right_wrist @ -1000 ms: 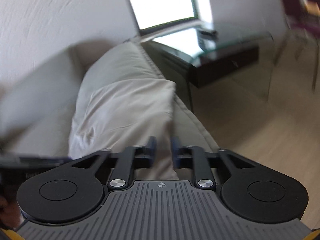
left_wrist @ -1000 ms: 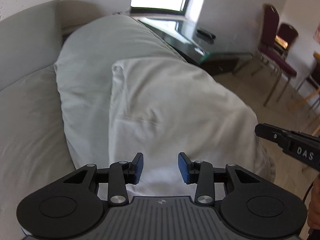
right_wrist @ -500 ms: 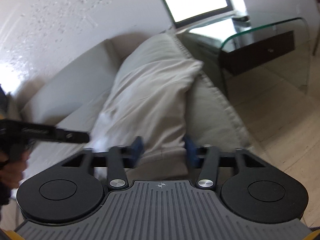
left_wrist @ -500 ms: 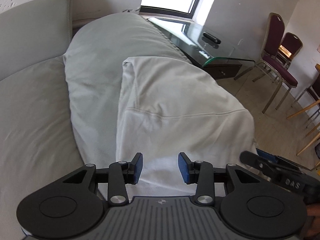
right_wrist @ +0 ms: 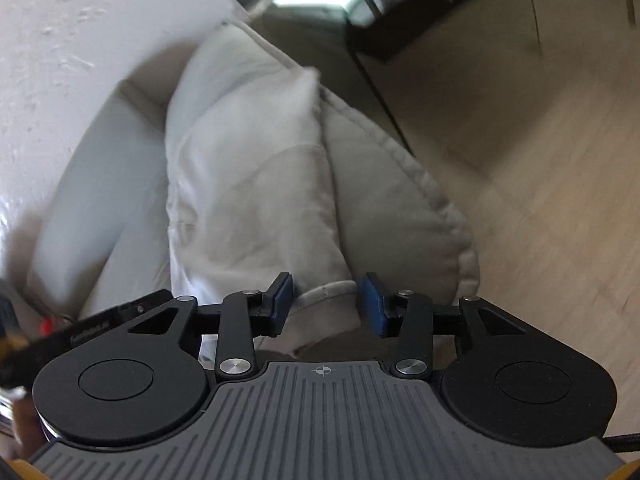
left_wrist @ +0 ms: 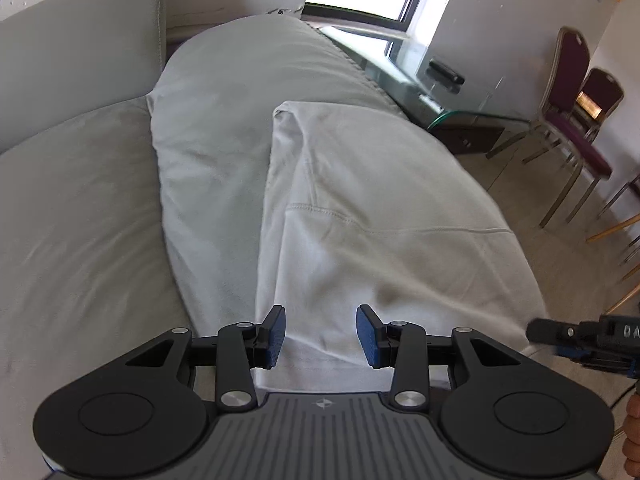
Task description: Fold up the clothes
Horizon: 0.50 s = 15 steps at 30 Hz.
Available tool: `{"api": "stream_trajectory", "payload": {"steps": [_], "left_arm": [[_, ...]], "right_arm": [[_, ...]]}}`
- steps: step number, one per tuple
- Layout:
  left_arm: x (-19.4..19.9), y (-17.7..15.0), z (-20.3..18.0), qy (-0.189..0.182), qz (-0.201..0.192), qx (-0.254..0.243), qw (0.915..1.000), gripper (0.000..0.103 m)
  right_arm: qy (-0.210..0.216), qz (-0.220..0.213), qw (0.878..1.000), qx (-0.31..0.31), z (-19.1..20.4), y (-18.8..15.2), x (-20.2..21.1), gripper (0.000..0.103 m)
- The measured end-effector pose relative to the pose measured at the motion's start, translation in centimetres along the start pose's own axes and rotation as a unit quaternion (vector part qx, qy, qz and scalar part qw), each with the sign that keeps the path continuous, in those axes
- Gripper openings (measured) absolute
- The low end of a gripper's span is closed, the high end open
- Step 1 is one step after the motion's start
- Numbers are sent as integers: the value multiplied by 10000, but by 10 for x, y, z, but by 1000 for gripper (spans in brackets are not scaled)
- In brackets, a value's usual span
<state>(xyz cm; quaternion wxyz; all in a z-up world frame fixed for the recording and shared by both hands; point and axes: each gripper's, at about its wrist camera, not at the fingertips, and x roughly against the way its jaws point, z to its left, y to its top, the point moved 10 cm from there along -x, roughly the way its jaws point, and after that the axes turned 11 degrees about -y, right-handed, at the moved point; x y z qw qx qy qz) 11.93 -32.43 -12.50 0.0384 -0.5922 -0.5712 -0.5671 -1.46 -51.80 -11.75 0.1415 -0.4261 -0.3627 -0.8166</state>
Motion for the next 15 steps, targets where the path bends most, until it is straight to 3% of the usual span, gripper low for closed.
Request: {"api": "stream_trajectory", "payload": {"steps": [3, 6, 9, 10, 11, 14, 15], "left_arm": [[3, 6, -7, -87, -188, -189, 9996, 36], [0, 19, -30, -471, -487, -510, 9964, 28], [-26, 15, -39, -261, -75, -910, 9955, 28], [-35, 13, -41, -176, 80, -1044, 9943, 21], [-40, 9, -38, -79, 206, -1029, 9944, 21], [-40, -6, -29, 21, 628, -1055, 9924, 21], [-38, -12, -24, 97, 774, -1082, 9911, 22]], "right_arm": [[-14, -934, 9953, 271, 12, 7, 31, 46], [-137, -1647, 9825, 854, 34, 11, 44, 21], [-220, -1349, 9822, 1286, 50, 5, 24, 17], [-286, -1205, 9817, 1448, 52, 0, 17, 17], [-357, -1056, 9806, 1612, 54, -5, 10, 16], [-1214, -526, 9707, 2008, 36, -24, -9, 16], [-1317, -441, 9701, 1993, 30, -29, -9, 16]]}}
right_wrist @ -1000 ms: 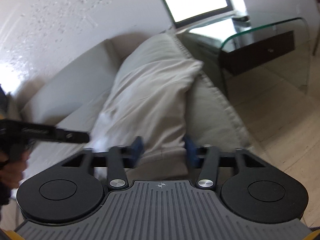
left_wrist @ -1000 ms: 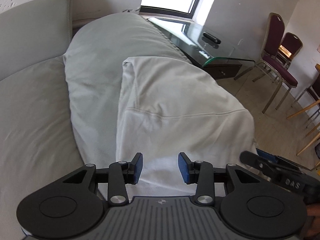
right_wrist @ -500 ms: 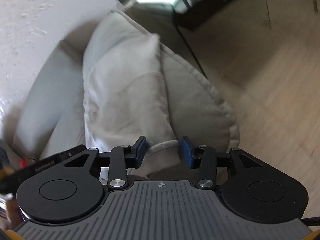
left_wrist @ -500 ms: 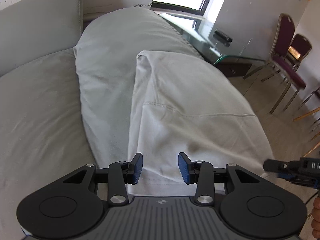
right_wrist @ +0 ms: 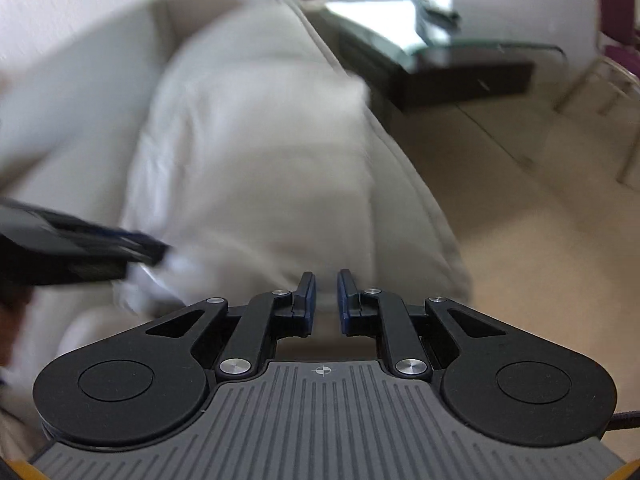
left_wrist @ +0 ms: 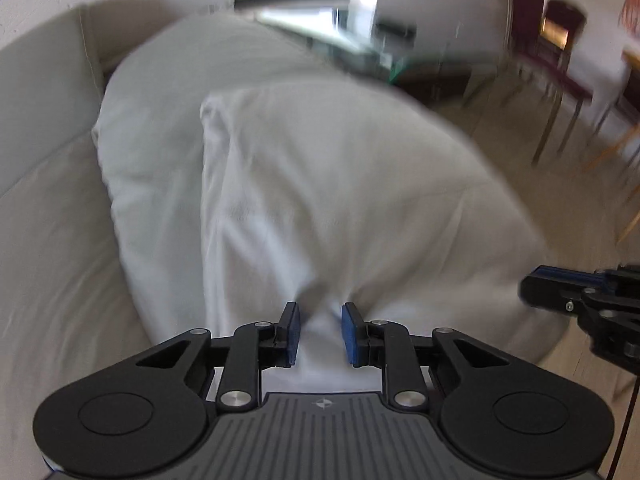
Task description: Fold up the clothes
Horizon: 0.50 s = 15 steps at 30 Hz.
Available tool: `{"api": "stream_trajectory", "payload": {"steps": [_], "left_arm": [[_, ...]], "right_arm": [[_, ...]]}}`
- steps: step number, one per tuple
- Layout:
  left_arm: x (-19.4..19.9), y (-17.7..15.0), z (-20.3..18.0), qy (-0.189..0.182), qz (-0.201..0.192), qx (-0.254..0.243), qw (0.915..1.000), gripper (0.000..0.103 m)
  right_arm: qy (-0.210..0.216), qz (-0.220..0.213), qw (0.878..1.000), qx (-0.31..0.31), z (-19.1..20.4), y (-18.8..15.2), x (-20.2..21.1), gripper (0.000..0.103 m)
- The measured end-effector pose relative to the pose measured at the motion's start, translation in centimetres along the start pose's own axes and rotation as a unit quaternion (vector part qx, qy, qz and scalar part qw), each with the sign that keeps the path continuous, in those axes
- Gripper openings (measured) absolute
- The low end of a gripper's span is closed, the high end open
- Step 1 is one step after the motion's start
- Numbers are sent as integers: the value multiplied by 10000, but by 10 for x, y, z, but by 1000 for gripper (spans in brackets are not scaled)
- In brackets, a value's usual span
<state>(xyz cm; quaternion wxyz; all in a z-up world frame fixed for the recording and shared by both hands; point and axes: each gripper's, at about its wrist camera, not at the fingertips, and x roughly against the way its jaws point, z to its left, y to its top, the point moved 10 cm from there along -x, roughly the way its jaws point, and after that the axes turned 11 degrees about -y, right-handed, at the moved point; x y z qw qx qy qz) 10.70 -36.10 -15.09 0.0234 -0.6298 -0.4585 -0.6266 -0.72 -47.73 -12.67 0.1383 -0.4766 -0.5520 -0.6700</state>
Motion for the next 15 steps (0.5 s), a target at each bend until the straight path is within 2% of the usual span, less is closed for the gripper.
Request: {"api": "stream_trajectory", "payload": {"steps": [2, 5, 7, 9, 12, 14, 15], "left_arm": [[9, -9, 9, 48, 17, 172, 9998, 24], [27, -18, 15, 138, 11, 500, 9987, 27], [46, -20, 13, 288, -109, 552, 9980, 38], [68, -19, 7, 418, -288, 648, 9966, 40], [102, -17, -6, 397, -518, 704, 9954, 50], [122, -14, -19, 406, -692, 638, 9947, 64], [131, -11, -25, 418, -786, 585, 9943, 65]], "right_arm": [[-112, 308, 9994, -87, -5, -10, 3, 23], [-258, 336, 9988, -243, -14, -12, 22, 27], [-15, 135, 9987, -494, -13, 0, 43, 47], [158, -86, 9978, -639, -10, 11, 65, 55], [283, -274, 9972, -642, 3, 27, 91, 57], [340, -373, 9969, -609, 9, 33, 109, 59], [367, -423, 9967, -592, 12, 36, 119, 61]]}}
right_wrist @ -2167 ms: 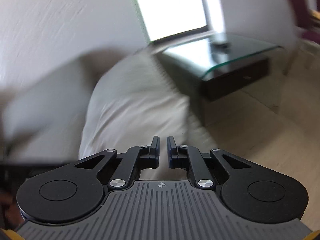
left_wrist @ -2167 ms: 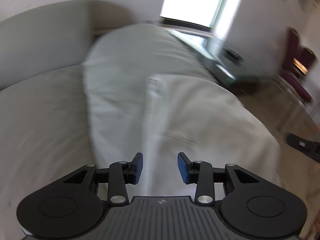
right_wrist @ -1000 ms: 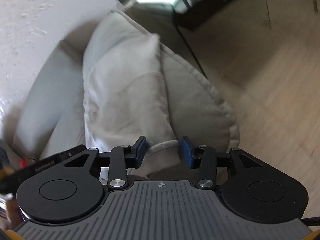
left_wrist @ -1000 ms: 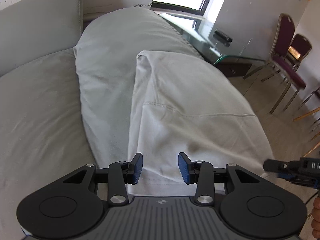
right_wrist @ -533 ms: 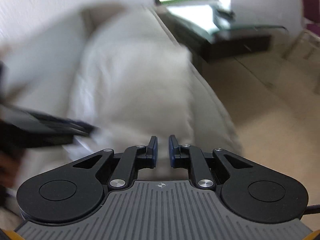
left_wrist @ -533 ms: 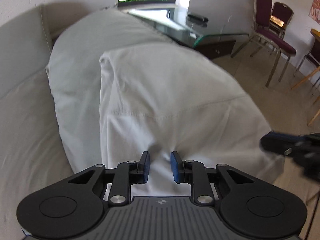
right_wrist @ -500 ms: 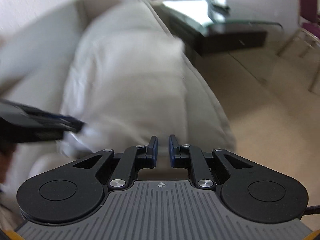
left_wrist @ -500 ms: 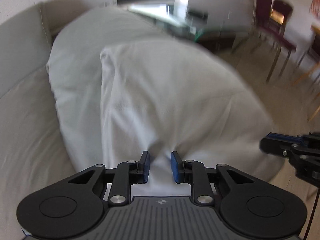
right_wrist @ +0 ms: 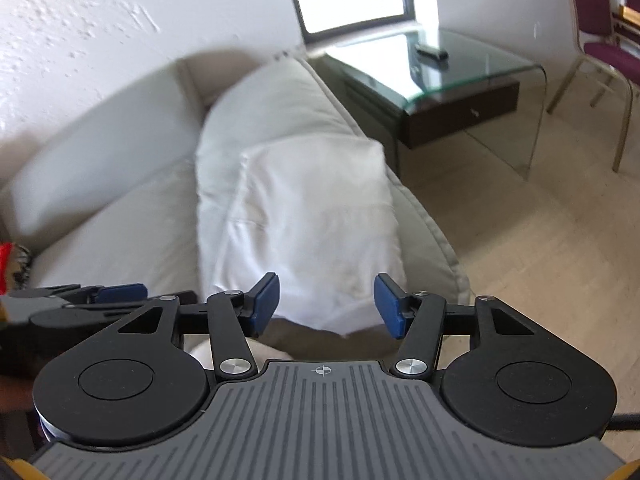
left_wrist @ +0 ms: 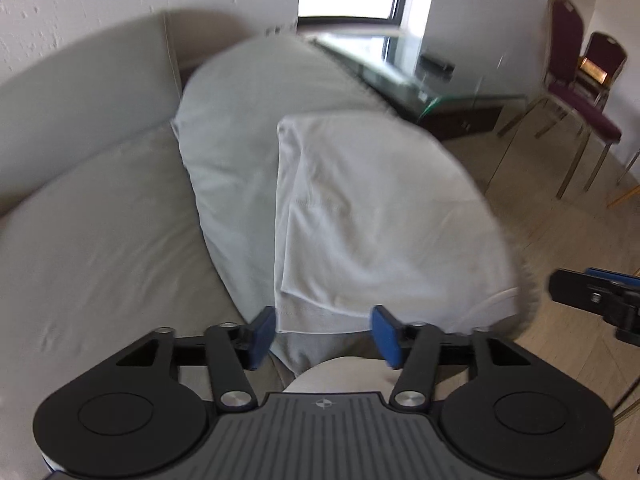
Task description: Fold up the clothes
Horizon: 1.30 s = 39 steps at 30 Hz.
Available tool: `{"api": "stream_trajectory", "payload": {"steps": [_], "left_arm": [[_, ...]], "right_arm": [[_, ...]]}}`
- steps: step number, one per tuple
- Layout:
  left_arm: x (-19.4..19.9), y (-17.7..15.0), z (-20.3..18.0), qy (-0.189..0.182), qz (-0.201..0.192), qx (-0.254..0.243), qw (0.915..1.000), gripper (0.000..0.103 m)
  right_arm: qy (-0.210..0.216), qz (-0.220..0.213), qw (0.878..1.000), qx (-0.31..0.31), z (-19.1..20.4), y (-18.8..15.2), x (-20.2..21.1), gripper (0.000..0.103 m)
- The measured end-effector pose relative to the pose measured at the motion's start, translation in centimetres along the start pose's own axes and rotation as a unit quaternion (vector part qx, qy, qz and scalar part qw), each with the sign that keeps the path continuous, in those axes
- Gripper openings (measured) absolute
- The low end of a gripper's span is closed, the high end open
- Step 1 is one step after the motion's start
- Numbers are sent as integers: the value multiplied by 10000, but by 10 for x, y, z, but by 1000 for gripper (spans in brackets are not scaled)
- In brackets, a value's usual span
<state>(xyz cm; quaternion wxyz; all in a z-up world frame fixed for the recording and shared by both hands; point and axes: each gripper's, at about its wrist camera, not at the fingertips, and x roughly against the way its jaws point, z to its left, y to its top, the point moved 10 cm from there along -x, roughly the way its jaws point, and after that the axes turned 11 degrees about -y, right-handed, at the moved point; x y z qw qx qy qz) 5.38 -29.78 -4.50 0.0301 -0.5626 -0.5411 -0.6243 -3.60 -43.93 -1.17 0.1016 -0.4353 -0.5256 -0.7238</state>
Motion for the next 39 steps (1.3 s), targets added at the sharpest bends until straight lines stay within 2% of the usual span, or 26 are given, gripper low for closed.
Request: {"api": "stream_trajectory", "payload": {"steps": [6, 8, 13, 16, 26, 39], "left_arm": [[44, 11, -20, 55, -473, -99, 9988, 76], [57, 13, -27, -1, -572, -161, 9982, 82], [86, 19, -43, -140, -853, -248, 9959, 91], [94, 21, -45, -10, -1001, -256, 9946, 98], [78, 3, -48, 353, -1001, -232, 9941, 99], [66, -6, -50, 322, -761, -221, 9963, 101]], "right_arm": [[-29, -293, 9993, 225, 11, 7, 49, 67], [-39, -355, 9990, 262, 12, 9, 63, 67], [-168, -533, 9979, 330, 11, 15, 92, 70], [-274, -579, 9973, 352, 7, 14, 98, 73], [-461, -420, 9972, 421, -4, -3, 86, 73], [-539, -289, 9972, 440, -12, -14, 76, 73]]}}
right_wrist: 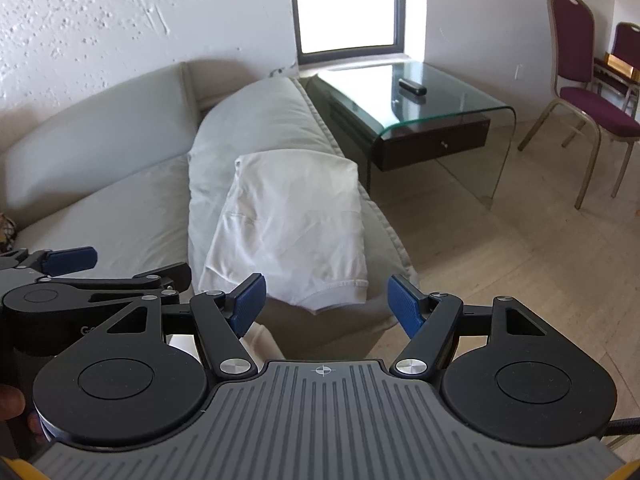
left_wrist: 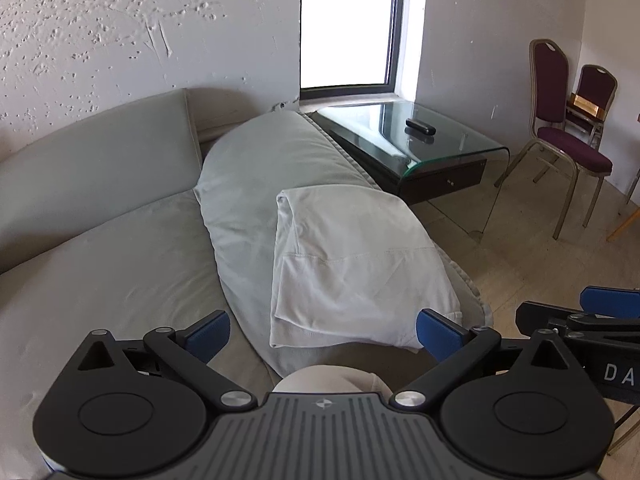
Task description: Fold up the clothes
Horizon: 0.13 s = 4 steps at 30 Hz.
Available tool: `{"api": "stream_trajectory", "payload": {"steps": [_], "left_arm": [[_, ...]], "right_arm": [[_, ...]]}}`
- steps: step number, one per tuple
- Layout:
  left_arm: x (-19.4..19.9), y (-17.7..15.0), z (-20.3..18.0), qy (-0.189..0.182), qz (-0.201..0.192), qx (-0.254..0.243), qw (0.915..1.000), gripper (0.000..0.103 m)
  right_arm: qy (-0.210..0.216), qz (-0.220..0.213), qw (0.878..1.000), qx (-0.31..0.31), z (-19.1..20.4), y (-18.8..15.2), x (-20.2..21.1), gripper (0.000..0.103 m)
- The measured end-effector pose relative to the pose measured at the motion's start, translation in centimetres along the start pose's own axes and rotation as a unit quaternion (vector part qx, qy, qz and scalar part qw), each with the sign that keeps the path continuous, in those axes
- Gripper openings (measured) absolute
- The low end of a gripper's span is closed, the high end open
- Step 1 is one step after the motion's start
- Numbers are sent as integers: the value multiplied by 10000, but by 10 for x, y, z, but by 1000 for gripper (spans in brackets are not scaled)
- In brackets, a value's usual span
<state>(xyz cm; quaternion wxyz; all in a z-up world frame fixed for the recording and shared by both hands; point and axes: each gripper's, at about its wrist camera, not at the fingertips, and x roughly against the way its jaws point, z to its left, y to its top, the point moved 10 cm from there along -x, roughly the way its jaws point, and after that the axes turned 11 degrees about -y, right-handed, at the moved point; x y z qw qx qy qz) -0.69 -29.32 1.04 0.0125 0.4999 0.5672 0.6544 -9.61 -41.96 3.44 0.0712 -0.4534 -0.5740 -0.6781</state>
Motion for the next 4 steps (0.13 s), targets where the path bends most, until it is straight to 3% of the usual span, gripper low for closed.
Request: {"api": "stream_trajectory", "payload": {"steps": [4], "left_arm": [[-3, -1, -1, -6, 30, 12, 10000, 101]], "right_arm": [[-6, 18, 10000, 3, 0, -1, -2, 73]]}}
